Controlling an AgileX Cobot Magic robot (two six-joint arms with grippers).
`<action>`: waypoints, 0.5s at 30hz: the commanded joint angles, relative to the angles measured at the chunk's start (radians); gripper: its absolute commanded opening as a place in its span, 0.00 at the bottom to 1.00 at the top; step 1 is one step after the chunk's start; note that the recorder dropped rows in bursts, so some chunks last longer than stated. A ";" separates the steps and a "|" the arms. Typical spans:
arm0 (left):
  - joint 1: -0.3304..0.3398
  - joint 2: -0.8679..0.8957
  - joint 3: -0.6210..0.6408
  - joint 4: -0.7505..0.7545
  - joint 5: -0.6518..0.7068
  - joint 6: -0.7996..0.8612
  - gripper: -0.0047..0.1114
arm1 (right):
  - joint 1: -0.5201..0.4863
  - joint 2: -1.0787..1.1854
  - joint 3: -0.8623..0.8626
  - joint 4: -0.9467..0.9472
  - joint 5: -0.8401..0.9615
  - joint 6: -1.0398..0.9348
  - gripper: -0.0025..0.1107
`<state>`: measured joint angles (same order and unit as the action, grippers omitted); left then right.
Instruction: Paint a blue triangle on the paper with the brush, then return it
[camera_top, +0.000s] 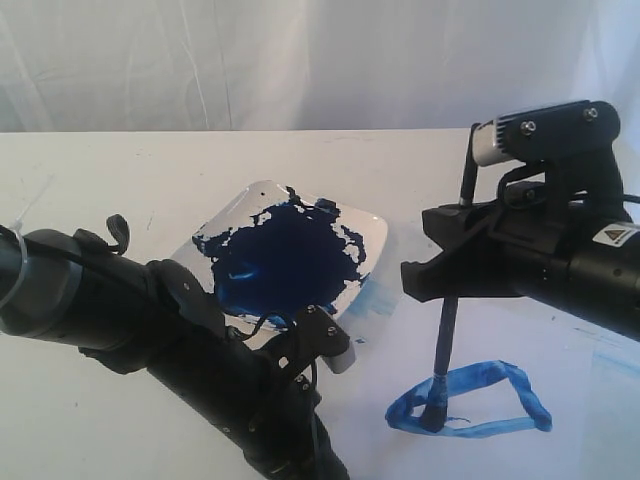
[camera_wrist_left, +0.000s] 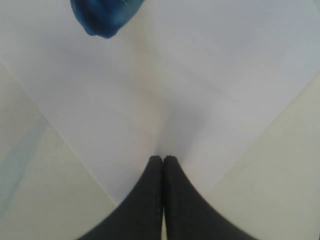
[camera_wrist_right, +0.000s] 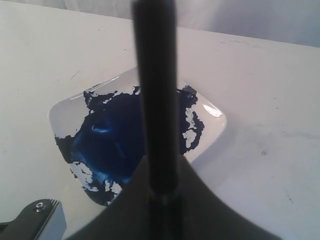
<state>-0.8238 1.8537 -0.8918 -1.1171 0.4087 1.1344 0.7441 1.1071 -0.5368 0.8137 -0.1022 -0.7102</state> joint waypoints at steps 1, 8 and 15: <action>-0.003 0.004 0.007 -0.002 0.010 -0.002 0.04 | 0.002 -0.038 0.005 -0.003 0.036 -0.013 0.02; -0.003 0.004 0.007 -0.002 0.010 -0.002 0.04 | -0.010 -0.058 0.005 -0.003 0.094 -0.026 0.02; -0.003 0.004 0.007 -0.002 0.010 -0.002 0.04 | -0.050 -0.058 0.005 -0.005 0.152 -0.036 0.02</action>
<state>-0.8238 1.8537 -0.8918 -1.1171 0.4087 1.1344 0.7032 1.0551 -0.5368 0.8099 0.0253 -0.7326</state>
